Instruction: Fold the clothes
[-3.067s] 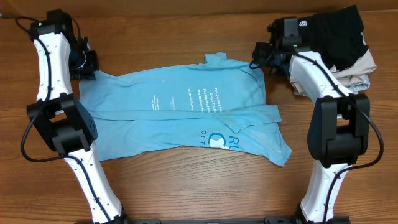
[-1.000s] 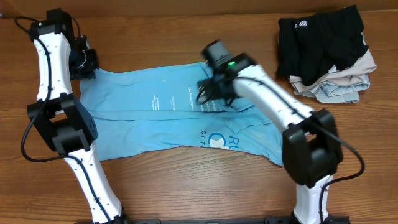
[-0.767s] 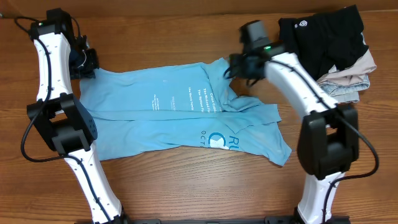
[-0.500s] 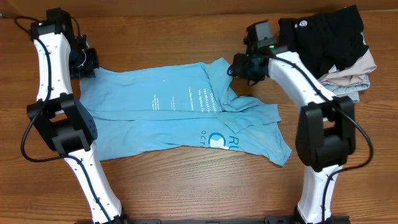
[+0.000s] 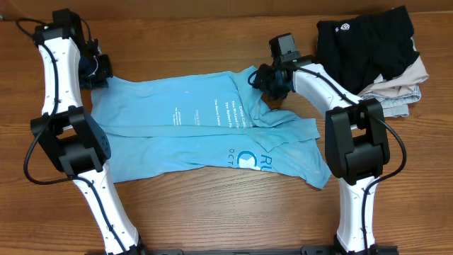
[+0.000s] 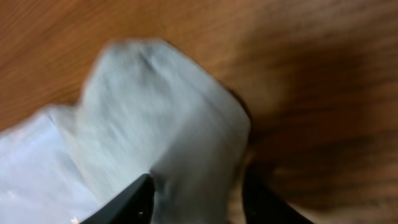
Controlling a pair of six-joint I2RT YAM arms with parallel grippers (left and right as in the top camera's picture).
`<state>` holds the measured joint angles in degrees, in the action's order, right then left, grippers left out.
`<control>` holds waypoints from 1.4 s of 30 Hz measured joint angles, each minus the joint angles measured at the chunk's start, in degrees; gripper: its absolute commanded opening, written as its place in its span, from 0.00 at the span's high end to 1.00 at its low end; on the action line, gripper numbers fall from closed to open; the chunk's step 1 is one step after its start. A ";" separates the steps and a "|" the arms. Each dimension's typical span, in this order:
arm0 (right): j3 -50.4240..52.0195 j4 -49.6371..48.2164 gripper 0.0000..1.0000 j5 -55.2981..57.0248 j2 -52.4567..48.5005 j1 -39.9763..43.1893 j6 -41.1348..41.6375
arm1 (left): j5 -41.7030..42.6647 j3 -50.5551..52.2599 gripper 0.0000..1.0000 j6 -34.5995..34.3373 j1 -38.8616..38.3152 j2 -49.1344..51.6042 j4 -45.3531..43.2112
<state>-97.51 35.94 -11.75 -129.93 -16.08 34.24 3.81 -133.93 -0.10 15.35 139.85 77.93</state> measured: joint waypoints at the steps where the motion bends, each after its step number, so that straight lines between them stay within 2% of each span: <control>1: 0.00 -0.52 0.76 0.04 0.00 0.00 0.44 | 0.02 0.00 0.96 0.00 0.00 0.00 0.02; 3: 0.02 -2.01 0.92 0.52 0.00 0.02 0.94 | 0.00 0.00 0.96 0.00 0.00 0.00 -0.13; 4: 0.02 -2.80 0.96 1.16 0.00 0.02 1.01 | 0.00 0.00 0.96 0.00 0.00 0.00 -0.22; 12: -0.28 -9.66 0.96 2.38 -0.02 2.75 -3.54 | 0.00 0.00 0.96 0.00 0.00 0.00 -1.18; 18: -7.91 -7.78 0.96 2.23 -0.02 7.37 -10.75 | 0.02 0.00 0.96 0.00 0.00 0.00 -4.39; 26: -16.72 -5.64 0.96 1.60 0.00 9.55 -18.93 | 0.28 0.00 0.96 0.02 -0.07 0.00 -6.97; 31: -21.18 3.82 0.96 1.53 0.00 9.55 -24.55 | -0.33 0.00 0.96 0.04 -0.39 0.00 -7.28; 38: -29.55 26.03 0.96 1.44 0.11 9.55 -30.47 | -3.98 0.00 0.96 0.04 -0.39 0.00 -5.16; 40: -30.75 31.65 0.90 1.40 0.26 9.55 -31.10 | -5.44 0.00 0.96 0.15 -0.39 0.00 -3.32; 42: -31.19 36.98 0.90 1.49 0.85 9.55 -31.15 | -6.71 0.00 0.96 0.48 -0.39 0.00 -1.20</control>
<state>-128.70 72.93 -10.26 -129.08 -6.52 3.09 -2.90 -133.93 0.38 14.96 139.85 76.73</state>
